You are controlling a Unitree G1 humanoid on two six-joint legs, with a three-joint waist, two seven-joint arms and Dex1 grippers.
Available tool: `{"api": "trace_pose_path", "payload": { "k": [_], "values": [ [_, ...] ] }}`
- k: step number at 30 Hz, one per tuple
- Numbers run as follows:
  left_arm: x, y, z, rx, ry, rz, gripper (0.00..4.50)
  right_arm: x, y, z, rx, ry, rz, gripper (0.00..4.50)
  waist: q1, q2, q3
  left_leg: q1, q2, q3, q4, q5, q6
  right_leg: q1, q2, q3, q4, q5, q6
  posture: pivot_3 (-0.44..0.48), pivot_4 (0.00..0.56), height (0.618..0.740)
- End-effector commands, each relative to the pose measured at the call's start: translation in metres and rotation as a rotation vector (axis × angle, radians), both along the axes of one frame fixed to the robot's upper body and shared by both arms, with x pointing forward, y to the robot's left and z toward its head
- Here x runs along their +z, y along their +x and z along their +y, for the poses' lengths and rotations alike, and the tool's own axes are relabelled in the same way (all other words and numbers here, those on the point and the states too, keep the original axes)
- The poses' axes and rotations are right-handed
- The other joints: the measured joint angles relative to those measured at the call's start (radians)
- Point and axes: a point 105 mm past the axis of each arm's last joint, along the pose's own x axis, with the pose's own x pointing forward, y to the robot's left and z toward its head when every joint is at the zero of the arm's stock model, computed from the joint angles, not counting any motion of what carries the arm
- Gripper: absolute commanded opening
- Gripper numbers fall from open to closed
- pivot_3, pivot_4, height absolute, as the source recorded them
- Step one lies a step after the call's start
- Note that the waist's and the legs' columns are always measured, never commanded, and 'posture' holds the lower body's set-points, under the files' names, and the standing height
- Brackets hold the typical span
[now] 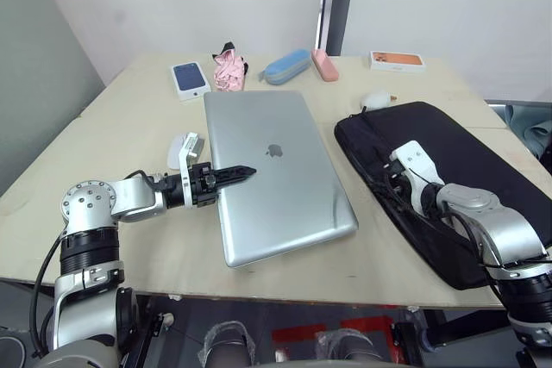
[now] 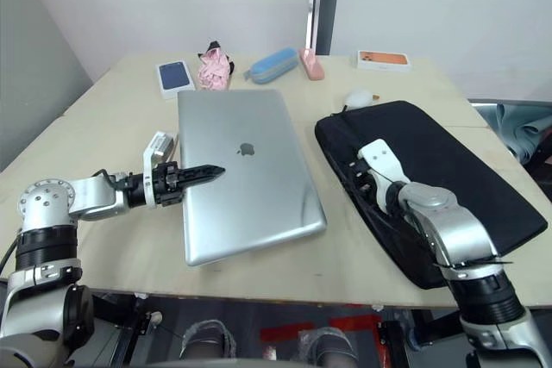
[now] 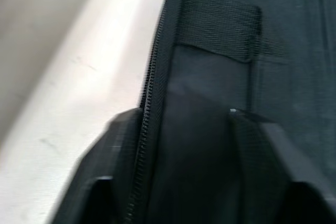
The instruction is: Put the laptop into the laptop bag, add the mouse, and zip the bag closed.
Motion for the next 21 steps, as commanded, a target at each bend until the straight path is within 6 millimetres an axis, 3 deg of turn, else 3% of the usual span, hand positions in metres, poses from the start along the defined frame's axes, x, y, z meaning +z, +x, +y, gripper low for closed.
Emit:
{"api": "trace_pose_path", "payload": {
  "k": [1,5,9,14,18,21],
  "values": [
    [0.036,0.001,0.0,-0.005,-0.11,-0.135,0.34,-0.016,-0.004,-0.005,-0.008,-0.02,0.055,1.28,0.0,0.0,0.0,0.0,0.0,0.0,0.0,0.0,0.0,0.0,0.0,0.0,0.0,0.0,0.0,0.0,0.15,0.74],
    [0.037,0.002,-0.001,0.002,-0.117,-0.14,0.34,-0.018,-0.006,-0.004,-0.004,-0.02,0.058,0.02,0.0,0.0,0.0,0.0,0.0,0.0,0.002,0.0,0.0,0.001,0.0,0.0,0.001,0.0,0.0,0.0,0.15,0.74],
    [0.037,0.001,-0.004,0.0,-0.122,-0.139,0.34,-0.017,-0.007,-0.001,0.001,-0.003,0.055,0.02,0.001,0.0,0.0,0.001,0.0,-0.001,0.002,0.0,0.0,0.003,-0.001,0.0,0.001,0.0,0.001,0.0,0.15,0.74],
    [0.035,0.0,-0.009,-0.014,-0.126,-0.13,0.34,0.006,-0.004,0.006,0.004,0.095,0.014,0.02,0.0,0.0,0.0,0.001,0.0,-0.001,0.002,0.0,0.0,0.003,0.0,0.0,0.0,0.0,0.001,0.0,0.15,0.74],
    [0.03,-0.004,-0.022,-0.067,-0.14,-0.101,0.34,0.055,0.001,0.009,0.027,0.235,-0.058,0.02,-0.003,0.0,0.0,0.0,0.0,-0.001,0.002,0.0,0.0,0.002,0.0,0.0,0.0,0.001,0.001,0.0,0.15,0.74],
    [0.027,-0.008,-0.028,-0.094,-0.149,-0.084,0.34,0.077,0.005,0.002,0.012,0.263,-0.091,0.02,0.0,0.0,0.0,0.0,0.0,-0.001,0.002,0.0,0.001,0.0,0.0,0.0,0.001,0.001,0.001,0.0,0.15,0.74]
  ]
}}
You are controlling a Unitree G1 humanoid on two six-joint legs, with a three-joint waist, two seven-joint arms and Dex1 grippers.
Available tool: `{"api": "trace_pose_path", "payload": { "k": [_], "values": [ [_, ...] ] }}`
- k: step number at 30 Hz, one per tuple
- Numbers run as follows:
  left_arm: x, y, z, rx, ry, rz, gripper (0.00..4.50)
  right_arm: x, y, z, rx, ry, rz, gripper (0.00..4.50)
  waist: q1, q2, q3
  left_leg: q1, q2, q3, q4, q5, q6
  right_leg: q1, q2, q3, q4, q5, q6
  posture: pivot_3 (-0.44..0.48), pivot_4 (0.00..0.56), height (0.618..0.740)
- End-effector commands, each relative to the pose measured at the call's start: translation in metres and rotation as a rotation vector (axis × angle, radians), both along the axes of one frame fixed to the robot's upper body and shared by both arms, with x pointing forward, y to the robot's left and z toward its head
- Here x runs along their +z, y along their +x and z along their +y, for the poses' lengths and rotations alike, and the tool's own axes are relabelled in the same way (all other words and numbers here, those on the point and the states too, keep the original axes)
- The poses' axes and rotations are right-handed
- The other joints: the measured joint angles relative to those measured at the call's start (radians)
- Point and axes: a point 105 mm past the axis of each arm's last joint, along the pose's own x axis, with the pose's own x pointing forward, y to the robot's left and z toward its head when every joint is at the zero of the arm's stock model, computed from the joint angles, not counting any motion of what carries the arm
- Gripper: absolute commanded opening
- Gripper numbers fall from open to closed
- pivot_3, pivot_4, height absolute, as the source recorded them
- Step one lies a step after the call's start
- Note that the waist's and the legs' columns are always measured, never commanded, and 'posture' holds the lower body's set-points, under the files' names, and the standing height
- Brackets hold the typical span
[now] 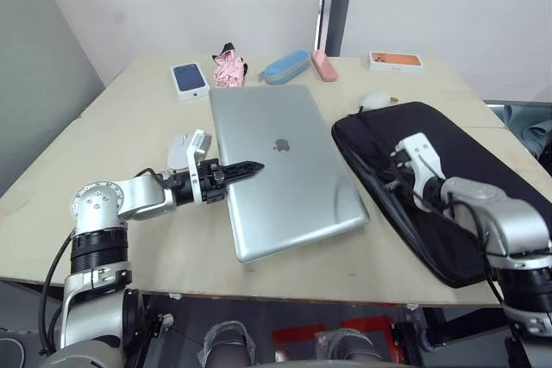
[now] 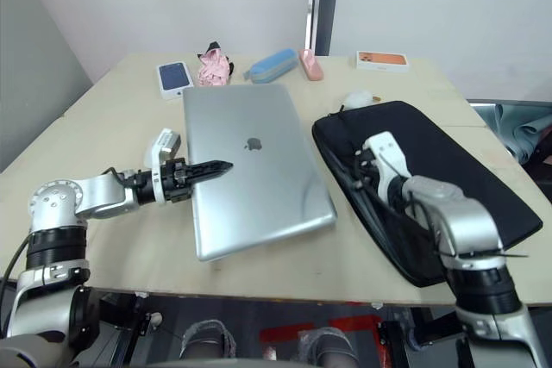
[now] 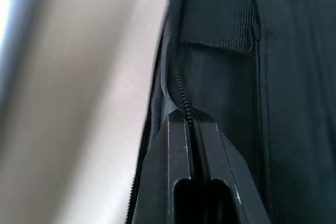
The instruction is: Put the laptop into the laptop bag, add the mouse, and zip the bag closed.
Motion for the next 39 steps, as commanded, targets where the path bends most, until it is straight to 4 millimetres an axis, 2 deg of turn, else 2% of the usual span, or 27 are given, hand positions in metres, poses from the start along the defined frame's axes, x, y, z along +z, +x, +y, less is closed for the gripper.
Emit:
{"api": "trace_pose_path", "payload": {
  "k": [1,3,8,11,14,19,30,34,39],
  "values": [
    [0.023,-0.008,-0.007,-0.056,-0.104,-0.078,0.34,0.044,0.001,-0.007,-0.01,0.041,-0.106,0.02,0.001,0.0,0.0,0.0,0.0,0.0,0.0,0.0,0.0,0.0,0.0,0.0,0.0,0.0,0.0,0.0,0.15,0.74],
    [0.022,-0.011,-0.011,-0.071,-0.118,-0.064,0.34,0.054,0.001,-0.008,0.002,0.047,-0.114,0.02,0.001,0.0,0.0,0.0,0.0,0.001,-0.001,0.0,0.0,0.0,0.001,0.0,-0.001,0.0,0.0,0.0,0.15,0.74],
    [0.026,-0.013,-0.015,-0.066,-0.188,-0.033,0.34,0.064,-0.001,-0.019,0.01,0.024,-0.112,0.02,0.006,0.0,0.0,-0.001,0.0,0.0,-0.001,0.0,0.0,-0.001,0.002,0.0,-0.001,0.002,0.004,0.0,0.15,0.74],
    [0.025,-0.015,-0.019,-0.071,-0.23,0.0,0.34,0.072,0.0,-0.019,0.016,0.036,-0.119,0.02,0.005,0.0,0.0,-0.001,0.0,0.001,-0.001,0.0,0.0,-0.001,0.002,0.0,-0.001,0.002,0.003,0.0,0.15,0.74],
    [0.023,-0.015,-0.025,-0.076,-0.272,0.02,0.34,0.071,-0.001,-0.016,0.026,0.024,-0.116,0.02,0.006,0.0,0.0,-0.001,0.0,0.001,0.0,0.0,0.0,-0.001,0.002,0.001,0.0,0.001,0.002,0.0,0.15,0.74],
    [0.007,-0.023,-0.034,-0.131,-0.243,0.077,0.34,0.069,-0.001,-0.011,0.031,0.029,-0.117,0.02,0.005,0.0,0.0,-0.001,0.0,0.001,0.0,0.0,0.0,-0.001,0.002,0.001,-0.001,0.002,0.004,0.0,0.15,0.74],
    [0.007,-0.005,-0.056,-0.118,-0.23,0.136,0.34,0.071,-0.006,0.015,0.072,0.059,-0.126,0.02,0.005,0.0,0.0,0.0,0.0,0.001,0.001,0.0,0.0,-0.001,0.002,0.002,0.001,0.002,0.004,0.0,0.15,0.74],
    [0.005,-0.002,-0.062,-0.114,-0.223,0.154,0.34,0.072,-0.006,0.031,0.074,0.118,-0.124,0.02,0.002,0.0,0.0,0.0,0.0,0.002,0.001,0.0,0.0,-0.002,0.002,0.002,0.002,0.006,0.01,0.0,0.15,0.74],
    [0.002,0.0,-0.065,-0.082,-0.197,0.164,0.34,0.073,-0.006,0.049,0.055,0.218,-0.108,0.02,0.001,0.0,0.0,0.0,0.0,0.001,0.001,0.0,0.0,-0.002,0.002,0.002,0.002,0.006,0.011,0.0,0.15,0.74]
  ]
}}
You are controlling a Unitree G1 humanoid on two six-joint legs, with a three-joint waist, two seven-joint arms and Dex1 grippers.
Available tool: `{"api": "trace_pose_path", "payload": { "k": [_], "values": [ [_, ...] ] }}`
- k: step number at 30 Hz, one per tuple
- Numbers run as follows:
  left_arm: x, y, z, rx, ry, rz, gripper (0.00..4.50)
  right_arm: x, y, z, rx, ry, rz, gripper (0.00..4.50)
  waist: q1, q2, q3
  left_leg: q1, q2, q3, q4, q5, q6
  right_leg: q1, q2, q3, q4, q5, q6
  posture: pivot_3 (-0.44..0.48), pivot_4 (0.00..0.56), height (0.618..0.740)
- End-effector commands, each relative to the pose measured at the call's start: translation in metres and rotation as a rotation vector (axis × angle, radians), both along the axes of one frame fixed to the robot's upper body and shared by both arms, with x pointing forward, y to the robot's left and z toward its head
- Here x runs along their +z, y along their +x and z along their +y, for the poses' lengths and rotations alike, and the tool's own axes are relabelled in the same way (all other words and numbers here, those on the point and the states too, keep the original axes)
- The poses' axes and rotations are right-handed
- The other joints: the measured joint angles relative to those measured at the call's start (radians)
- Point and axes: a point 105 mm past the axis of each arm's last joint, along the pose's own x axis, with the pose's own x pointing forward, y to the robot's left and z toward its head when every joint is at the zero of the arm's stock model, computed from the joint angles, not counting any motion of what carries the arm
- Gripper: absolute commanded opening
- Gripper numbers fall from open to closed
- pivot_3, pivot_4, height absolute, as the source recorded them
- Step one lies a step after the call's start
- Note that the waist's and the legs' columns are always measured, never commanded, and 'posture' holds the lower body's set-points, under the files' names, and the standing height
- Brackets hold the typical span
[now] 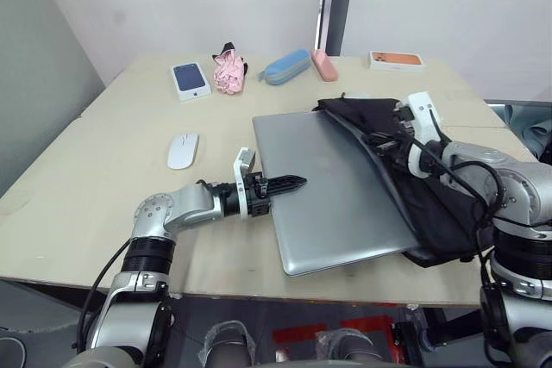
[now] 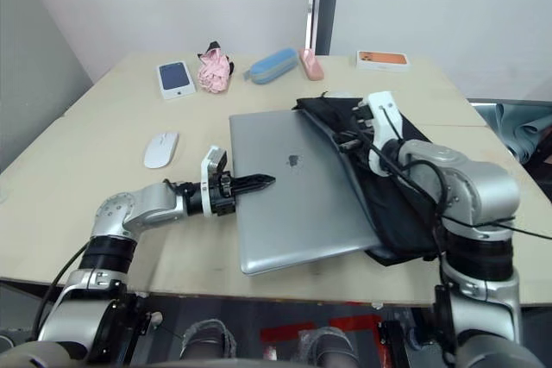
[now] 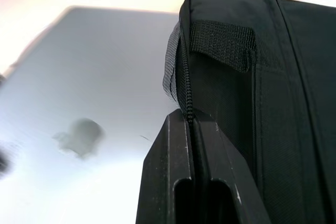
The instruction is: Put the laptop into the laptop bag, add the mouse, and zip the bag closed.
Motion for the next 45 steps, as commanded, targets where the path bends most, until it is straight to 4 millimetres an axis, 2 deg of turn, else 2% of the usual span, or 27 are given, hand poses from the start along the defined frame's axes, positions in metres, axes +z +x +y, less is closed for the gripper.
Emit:
{"api": "trace_pose_path", "payload": {
  "k": [1,6,18,22,28,31,36,42,45],
  "values": [
    [0.028,0.0,-0.003,0.0,-0.075,-0.083,0.34,0.019,-0.004,0.01,-0.016,0.056,-0.065,0.02,0.002,0.0,0.0,0.0,0.0,0.0,0.0,0.0,0.0,0.0,0.0,0.0,0.0,0.0,0.0,0.0,0.15,0.74],
    [0.03,-0.002,-0.003,0.018,-0.074,-0.104,0.34,0.017,-0.01,0.037,0.009,0.164,-0.026,0.02,0.002,0.0,0.0,-0.001,0.0,0.0,0.0,0.0,0.0,-0.001,-0.001,-0.001,0.0,0.0,0.0,0.0,0.15,0.74],
    [0.026,-0.005,-0.007,0.01,-0.018,-0.128,0.34,0.011,-0.012,0.073,0.03,0.323,0.074,0.02,0.002,0.001,0.0,0.0,0.0,-0.001,0.0,0.0,-0.002,0.0,-0.002,-0.001,0.0,0.0,0.001,0.0,0.15,0.74],
    [0.012,-0.001,-0.011,0.021,0.079,-0.151,0.34,0.007,-0.013,0.072,0.034,0.314,0.084,0.02,0.002,0.001,0.0,0.0,0.0,-0.002,0.0,0.0,-0.002,0.0,-0.002,-0.002,0.0,0.0,0.001,0.0,0.15,0.74],
    [0.003,0.025,-0.024,0.109,0.094,-0.132,0.34,0.006,-0.013,0.069,0.046,0.286,0.082,0.02,0.005,0.001,0.0,0.0,-0.001,-0.002,0.0,0.001,-0.002,0.001,-0.003,-0.001,0.0,0.001,0.003,0.0,0.15,0.74],
    [0.004,0.039,-0.031,0.162,0.069,-0.115,0.34,0.008,-0.013,0.066,0.045,0.283,0.072,0.02,0.005,0.001,0.0,0.0,-0.001,-0.002,0.0,0.002,-0.001,0.001,-0.003,-0.001,0.001,0.002,0.003,0.0,0.15,0.74],
    [0.008,0.045,-0.045,0.159,0.023,-0.099,0.34,0.009,-0.014,0.068,0.049,0.286,0.067,0.02,0.001,0.001,0.0,0.0,-0.001,-0.001,0.0,0.002,-0.001,0.0,-0.003,-0.001,0.001,0.002,0.003,0.0,0.15,0.74],
    [0.012,0.06,-0.056,0.239,0.007,-0.1,0.34,0.011,-0.015,0.07,0.053,0.297,0.061,0.02,0.003,0.001,0.0,0.0,-0.001,-0.002,0.0,0.002,-0.001,0.001,-0.003,-0.001,0.001,0.002,0.003,0.0,0.15,0.74],
    [0.016,0.058,-0.057,0.238,0.018,-0.146,0.34,0.013,-0.015,0.069,0.051,0.302,0.055,0.02,0.002,0.001,0.0,0.0,-0.001,-0.002,0.0,0.002,-0.001,0.001,-0.003,-0.001,0.001,0.002,0.003,0.0,0.15,0.74]
  ]
}}
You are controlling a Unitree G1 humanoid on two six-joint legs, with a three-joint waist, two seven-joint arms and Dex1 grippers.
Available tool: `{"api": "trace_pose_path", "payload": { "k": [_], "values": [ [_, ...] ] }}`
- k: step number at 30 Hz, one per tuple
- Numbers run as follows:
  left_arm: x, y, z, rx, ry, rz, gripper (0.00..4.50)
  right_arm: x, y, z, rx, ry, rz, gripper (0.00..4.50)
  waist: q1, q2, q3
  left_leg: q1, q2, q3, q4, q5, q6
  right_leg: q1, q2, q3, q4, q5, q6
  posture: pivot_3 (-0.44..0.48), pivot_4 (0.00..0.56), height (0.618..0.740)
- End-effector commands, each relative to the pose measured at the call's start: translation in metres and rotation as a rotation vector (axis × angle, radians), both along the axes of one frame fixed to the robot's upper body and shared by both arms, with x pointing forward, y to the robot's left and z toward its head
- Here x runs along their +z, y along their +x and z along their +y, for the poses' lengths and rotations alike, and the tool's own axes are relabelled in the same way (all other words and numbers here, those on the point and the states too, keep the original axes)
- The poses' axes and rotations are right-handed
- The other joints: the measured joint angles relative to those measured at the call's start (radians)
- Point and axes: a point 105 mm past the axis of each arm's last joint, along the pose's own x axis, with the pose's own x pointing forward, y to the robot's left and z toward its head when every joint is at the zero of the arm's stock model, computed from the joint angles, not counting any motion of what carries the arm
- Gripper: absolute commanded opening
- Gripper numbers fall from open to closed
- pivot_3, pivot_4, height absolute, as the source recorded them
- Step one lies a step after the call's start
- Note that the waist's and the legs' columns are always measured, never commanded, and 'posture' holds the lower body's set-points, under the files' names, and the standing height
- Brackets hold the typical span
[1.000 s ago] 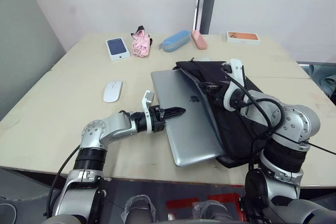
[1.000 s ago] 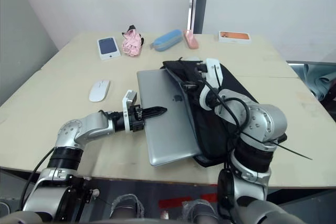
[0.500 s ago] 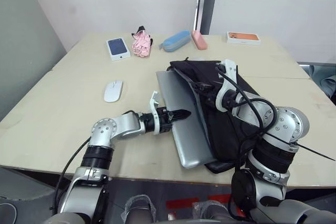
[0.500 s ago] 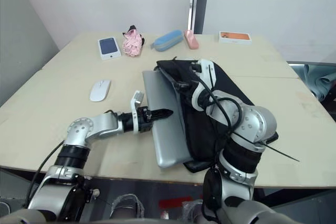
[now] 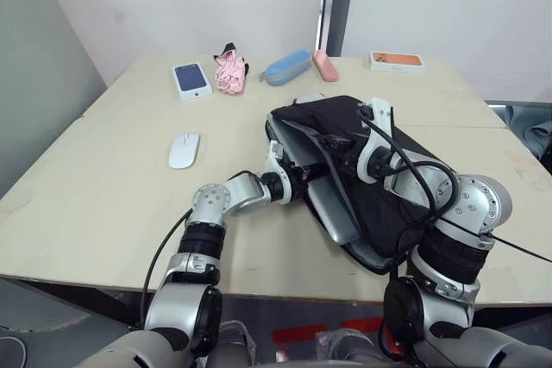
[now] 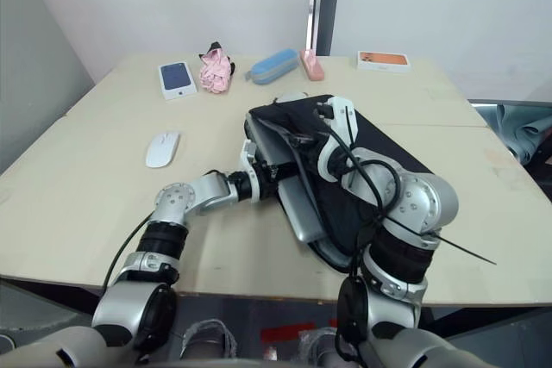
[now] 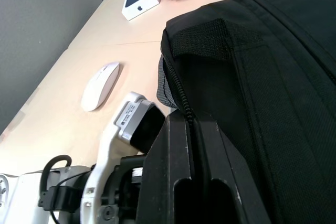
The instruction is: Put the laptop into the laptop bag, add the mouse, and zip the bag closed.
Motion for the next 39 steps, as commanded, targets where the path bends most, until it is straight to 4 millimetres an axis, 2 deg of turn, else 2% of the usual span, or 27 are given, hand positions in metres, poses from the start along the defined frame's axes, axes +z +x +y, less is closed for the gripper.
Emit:
{"api": "trace_pose_path", "payload": {
  "k": [1,8,12,14,19,23,31,36,38,39],
  "values": [
    [0.031,0.007,0.006,0.033,-0.03,-0.131,0.34,0.016,-0.006,0.005,0.039,0.026,-0.069,0.02,-0.001,0.0,0.0,0.0,0.0,0.0,0.0,0.0,0.0,0.0,0.0,0.0,0.0,0.0,0.0,0.0,0.15,0.74],
    [0.031,0.012,-0.009,0.064,-0.019,-0.136,0.34,0.019,-0.007,0.009,0.059,0.043,-0.071,0.02,0.002,0.0,0.0,0.0,0.0,0.0,0.0,0.0,0.0,0.0,0.0,0.0,0.0,0.0,0.0,0.0,0.15,0.74],
    [0.032,0.0,-0.023,-0.06,-0.018,-0.148,0.34,0.018,-0.007,0.009,0.062,0.04,-0.07,0.02,0.001,0.0,0.0,0.0,0.0,0.0,0.0,0.0,0.0,0.0,0.0,0.0,0.0,0.0,0.0,0.0,0.15,0.74],
    [0.038,-0.005,-0.026,-0.112,-0.074,-0.132,0.34,0.018,-0.007,0.008,0.059,0.039,-0.07,0.02,0.002,0.0,0.0,0.0,0.0,0.0,0.0,0.0,0.0,0.0,0.0,0.0,0.0,0.0,0.0,0.0,0.15,0.74],
    [0.047,-0.006,-0.029,-0.141,-0.171,-0.095,0.34,0.019,-0.008,0.008,0.058,0.045,-0.071,0.02,0.006,0.0,0.0,-0.001,-0.001,0.0,-0.001,0.0,0.0,0.0,-0.001,-0.001,-0.002,0.0,0.0,0.0,0.15,0.74],
    [0.045,-0.008,-0.033,-0.151,-0.164,-0.118,0.34,0.02,-0.008,0.009,0.06,0.054,-0.072,0.02,0.007,0.0,0.0,-0.001,-0.001,0.0,-0.001,0.0,0.0,0.0,-0.001,-0.001,-0.002,0.0,0.001,0.0,0.15,0.74],
    [0.057,-0.013,-0.038,-0.186,-0.198,-0.172,0.34,0.021,-0.008,0.01,0.064,0.059,-0.069,0.02,0.007,0.001,0.0,-0.001,-0.001,0.0,-0.002,0.0,0.0,0.0,-0.001,-0.001,-0.003,0.0,0.001,0.0,0.15,0.74],
    [0.053,-0.014,-0.028,-0.195,-0.184,-0.176,0.34,0.02,-0.008,0.009,0.061,0.058,-0.064,0.02,0.005,0.001,0.0,-0.001,-0.001,0.0,-0.002,0.0,0.0,-0.001,-0.001,-0.001,-0.003,0.0,0.001,0.0,0.15,0.74],
    [0.05,-0.012,-0.025,-0.181,-0.172,-0.16,1.35,0.02,-0.008,0.009,0.06,0.057,-0.064,0.0,0.005,0.001,0.0,-0.001,-0.001,0.0,-0.002,0.0,0.0,-0.001,-0.001,-0.001,-0.003,0.0,0.001,0.0,0.15,0.74],
    [0.05,-0.012,-0.024,-0.179,-0.17,-0.158,1.57,0.02,-0.008,0.008,0.059,0.057,-0.064,0.0,0.006,0.001,0.0,-0.001,-0.001,0.0,-0.002,0.0,0.0,-0.001,-0.001,-0.001,-0.003,0.0,0.001,0.0,0.15,0.74]
  ]
}}
